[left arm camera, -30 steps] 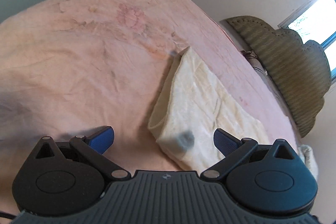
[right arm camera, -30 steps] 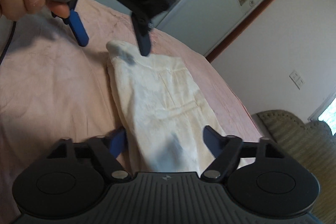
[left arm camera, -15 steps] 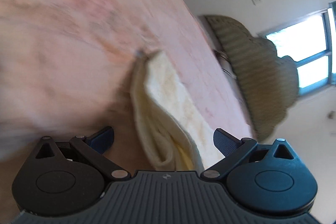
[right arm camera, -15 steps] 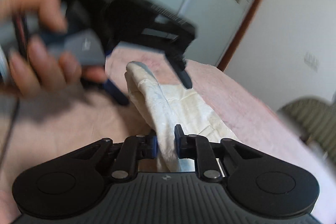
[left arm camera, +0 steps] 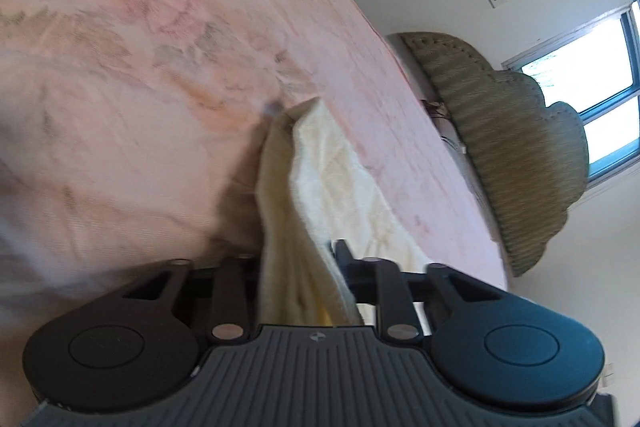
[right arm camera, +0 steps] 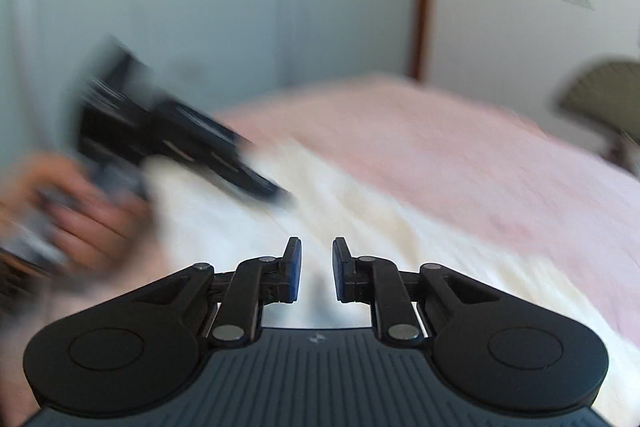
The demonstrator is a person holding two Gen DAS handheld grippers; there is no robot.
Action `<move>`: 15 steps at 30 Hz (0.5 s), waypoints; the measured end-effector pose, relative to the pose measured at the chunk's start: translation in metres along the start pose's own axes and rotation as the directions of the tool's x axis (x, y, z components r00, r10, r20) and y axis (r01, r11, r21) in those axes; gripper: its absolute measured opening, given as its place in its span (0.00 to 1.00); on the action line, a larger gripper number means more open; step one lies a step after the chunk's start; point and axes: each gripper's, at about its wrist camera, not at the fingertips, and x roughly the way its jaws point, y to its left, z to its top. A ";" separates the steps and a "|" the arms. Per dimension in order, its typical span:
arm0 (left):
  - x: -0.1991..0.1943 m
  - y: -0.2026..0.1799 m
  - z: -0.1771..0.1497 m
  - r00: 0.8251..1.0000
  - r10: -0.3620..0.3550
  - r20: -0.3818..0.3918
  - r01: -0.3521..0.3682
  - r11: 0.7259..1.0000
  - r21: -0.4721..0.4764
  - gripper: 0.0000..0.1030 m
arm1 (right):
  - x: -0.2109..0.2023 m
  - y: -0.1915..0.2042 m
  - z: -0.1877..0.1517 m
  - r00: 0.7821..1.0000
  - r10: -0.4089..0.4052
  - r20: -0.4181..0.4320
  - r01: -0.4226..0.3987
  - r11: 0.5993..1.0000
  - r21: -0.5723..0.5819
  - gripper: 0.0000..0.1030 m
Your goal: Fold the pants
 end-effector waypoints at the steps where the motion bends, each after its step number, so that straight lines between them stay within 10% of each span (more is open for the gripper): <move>1: -0.002 -0.002 -0.001 1.000 0.013 0.004 -0.013 1.000 0.018 0.19 | 0.014 -0.002 -0.009 0.998 -0.022 -0.063 0.021 1.000 -0.002 0.15; 15: -0.057 -0.123 -0.071 0.981 -0.033 0.193 -0.034 0.941 0.337 0.15 | -0.022 -0.008 0.003 0.964 0.148 0.219 -0.201 0.948 0.245 0.16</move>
